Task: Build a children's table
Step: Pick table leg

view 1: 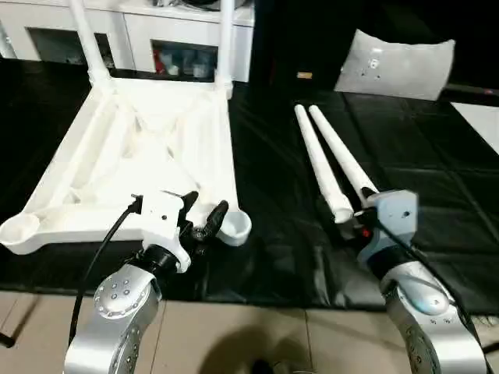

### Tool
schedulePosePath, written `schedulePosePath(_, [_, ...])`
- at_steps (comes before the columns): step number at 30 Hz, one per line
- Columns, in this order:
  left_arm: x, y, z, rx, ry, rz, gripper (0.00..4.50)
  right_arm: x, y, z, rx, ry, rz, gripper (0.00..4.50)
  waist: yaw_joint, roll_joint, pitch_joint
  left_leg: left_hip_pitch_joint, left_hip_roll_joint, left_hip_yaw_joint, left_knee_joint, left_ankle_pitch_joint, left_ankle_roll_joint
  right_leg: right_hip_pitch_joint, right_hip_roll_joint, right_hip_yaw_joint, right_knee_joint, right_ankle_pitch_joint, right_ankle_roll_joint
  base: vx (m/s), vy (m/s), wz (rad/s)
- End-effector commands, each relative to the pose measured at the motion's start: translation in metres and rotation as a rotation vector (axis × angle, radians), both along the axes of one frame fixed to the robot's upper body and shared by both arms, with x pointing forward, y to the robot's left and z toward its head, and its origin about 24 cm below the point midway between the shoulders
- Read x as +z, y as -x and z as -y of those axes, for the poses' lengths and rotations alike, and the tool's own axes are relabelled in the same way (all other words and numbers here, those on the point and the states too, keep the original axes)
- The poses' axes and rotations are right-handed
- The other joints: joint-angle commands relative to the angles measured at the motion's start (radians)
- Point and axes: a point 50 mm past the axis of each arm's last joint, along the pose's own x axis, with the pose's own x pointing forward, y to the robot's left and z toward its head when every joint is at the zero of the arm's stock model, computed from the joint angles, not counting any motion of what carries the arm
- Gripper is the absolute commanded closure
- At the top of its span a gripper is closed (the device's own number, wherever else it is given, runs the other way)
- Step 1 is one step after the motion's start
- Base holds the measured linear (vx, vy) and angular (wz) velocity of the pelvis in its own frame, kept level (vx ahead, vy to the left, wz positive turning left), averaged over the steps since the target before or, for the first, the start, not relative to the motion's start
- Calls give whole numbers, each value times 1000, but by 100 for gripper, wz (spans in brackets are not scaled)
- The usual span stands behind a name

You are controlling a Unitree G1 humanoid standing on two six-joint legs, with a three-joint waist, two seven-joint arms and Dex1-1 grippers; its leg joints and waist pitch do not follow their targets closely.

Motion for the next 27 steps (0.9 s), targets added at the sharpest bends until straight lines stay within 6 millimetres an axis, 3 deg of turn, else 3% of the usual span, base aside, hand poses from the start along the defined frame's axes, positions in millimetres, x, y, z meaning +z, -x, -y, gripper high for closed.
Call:
schedulePosePath(1, [7,-1,6,-31,-9,33,147,5,-1,0,22,33,8,0,1,10,-47,13,101,-44,-123,-379,41,43,-106,85,-74,-548,-137,108,-21,1])
schedulePosePath(2, [7,-1,6,-34,-12,33,147,5,-1,0,25,38,8,0,1,8,-51,10,98,-39,-123,-345,49,49,-107,90,-69,-512,-159,107,-29,4])
schedulePosePath(3, [6,-1,7,-37,-16,32,147,4,-2,0,28,43,8,0,10,5,-63,-1,84,-25,-114,-244,72,70,-115,104,-64,-442,-212,107,-29,4])
schedulePosePath(4, [6,-1,7,-39,-17,32,147,4,-2,0,29,44,8,0,15,2,-69,-8,76,-19,-106,-187,86,81,-118,112,-60,-414,-241,131,-36,7])
schedulePosePath(5, [6,-1,7,-41,-17,32,147,4,-2,0,31,44,6,0,30,-6,-73,-33,51,-7,-78,-100,108,111,-129,141,-61,-389,-294,156,-31,6])
schedulePosePath(6, [6,-2,8,-43,-18,32,147,3,-3,0,34,45,-2,0,55,-6,-86,-72,45,-16,-29,-11,118,162,-167,180,-67,-355,-345,156,-31,6])
schedulePosePath(7, [6,-2,8,-44,-19,32,147,3,-3,0,36,46,-8,0,55,-6,-86,-72,45,-16,-29,-11,118,162,-167,180,-67,-355,-345,168,-10,-2])
schedulePosePath(8, [6,-2,8,-46,-22,33,147,2,-4,0,36,41,-23,0,78,20,-89,-42,57,-16,-3,29,44,150,-129,232,-77,-303,-384,147,-1,-17])
schedulePosePath(9, [6,-2,8,-46,-23,33,147,2,-5,0,34,33,-28,0,77,19,-72,-26,75,-13,-44,50,-24,121,-73,203,-39,-266,-347,147,-1,-17])
schedulePosePath(10, [6,-2,8,-46,-23,33,147,2,-5,0,34,33,-28,0,39,45,-69,99,178,-65,-136,200,-80,-15,6,114,64,-183,-159,130,14,-42])
schedulePosePath(11, [6,-2,8,-46,-23,34,147,2,-6,-1,51,28,-39,0,27,16,-87,214,262,-75,-139,253,-121,-136,-47,86,136,-213,-43,154,1,-44])
schedulePosePath(12, [6,-2,8,-46,-24,34,147,2,-6,-1,54,30,-40,0,37,18,-69,185,255,-36,-150,261,-145,-133,-58,77,149,-156,-34,154,1,-44])
schedulePosePath(13, [6,-2,8,-45,-24,34,147,2,-7,-2,66,37,-42,0,30,4,-78,197,228,-12,-145,298,-151,-142,-68,77,145,-82,-51,173,-39,-42])
schedulePosePath(14, [6,-1,8,-45,-24,34,147,2,-7,-4,90,52,-44,0,56,-47,-98,74,-13,44,-63,111,43,31,-82,163,49,-58,-133,184,-38,-13])
schedulePosePath(15, [6,-1,8,-44,-26,32,147,1,-9,-4,93,54,-53,0,88,-53,-94,24,-49,40,34,-34,83,97,-163,272,-19,-172,-284,184,-38,-13])
schedulePosePath(16, [5,-1,8,-45,-30,31,147,2,-12,-4,86,53,-59,0,100,-51,-111,-83,-3,-35,135,-48,87,196,-240,331,-26,-168,-467,197,-41,1])
schedulePosePath(17, [5,-1,8,-45,-33,31,147,2,-14,-4,78,51,-63,0,93,-61,-113,-143,1,-59,168,42,14,189,-190,277,12,20,-478,164,-58,-18])
schedulePosePath(18, [5,0,8,-45,-36,30,147,3,-15,-3,70,50,-66,0,95,-58,-107,-136,0,-64,158,76,-14,168,-178,252,6,101,-472,164,-58,-18])
schedulePosePath(19, [5,1,9,-52,-26,33,147,3,-18,-2,45,50,-80,0,90,-60,-103,-131,-4,-58,143,125,-27,144,-157,216,-1,149,-448,121,-51,-18])
schedulePosePath(20, [5,1,9,-59,-28,27,147,3,-22,0,17,51,-95,0,92,-23,-77,-101,6,-48,17,337,4,71,-90,95,-40,-16,-315,112,-25,-11])
schedulePosePath(21, [4,2,9,-64,-33,17,147,2,-25,1,-9,49,-115,0,100,-1,-86,-111,23,-47,-34,372,50,88,-73,106,-34,-45,-275,112,-25,-11])
schedulePosePath(22, [4,3,10,-88,-24,9,147,1,-29,3,-36,56,-138,0,76,44,-71,-100,95,-80,-103,290,88,91,-28,79,-6,-73,-161,139,54,-14])
schedulePosePath(23, [5,5,12,-125,-7,6,147,0,-32,5,-59,76,-156,0,61,56,-110,-34,192,-157,-79,461,247,36,-15,104,106,37,-65,156,52,-6])
schedulePosePath(24, [8,7,13,-168,5,12,147,-2,-36,8,-83,90,-187,0,55,51,-119,-3,216,-181,-63,589,308,1,-51,137,112,70,-44,156,52,-6])
schedulePosePath(25, [8,7,13,-168,5,12,127,-2,-36,8,-83,90,-187,0,42,45,-125,-3,215,-194,-58,743,344,-4,-75,158,114,126,-25,92,7,8])
schedulePosePath(26, [9,8,14,-200,10,10,117,-4,-40,11,-103,100,-214,0,60,18,-117,-41,143,-139,-45,815,300,4,-98,190,70,242,11,3,55,-5])
schedulePosePath(27, [5,9,14,-240,-17,-59,113,-7,-48,15,-141,103,-282,0,69,17,-111,-73,106,-105,-51,684,251,28,-104,189,54,265,-5,3,55,-5])
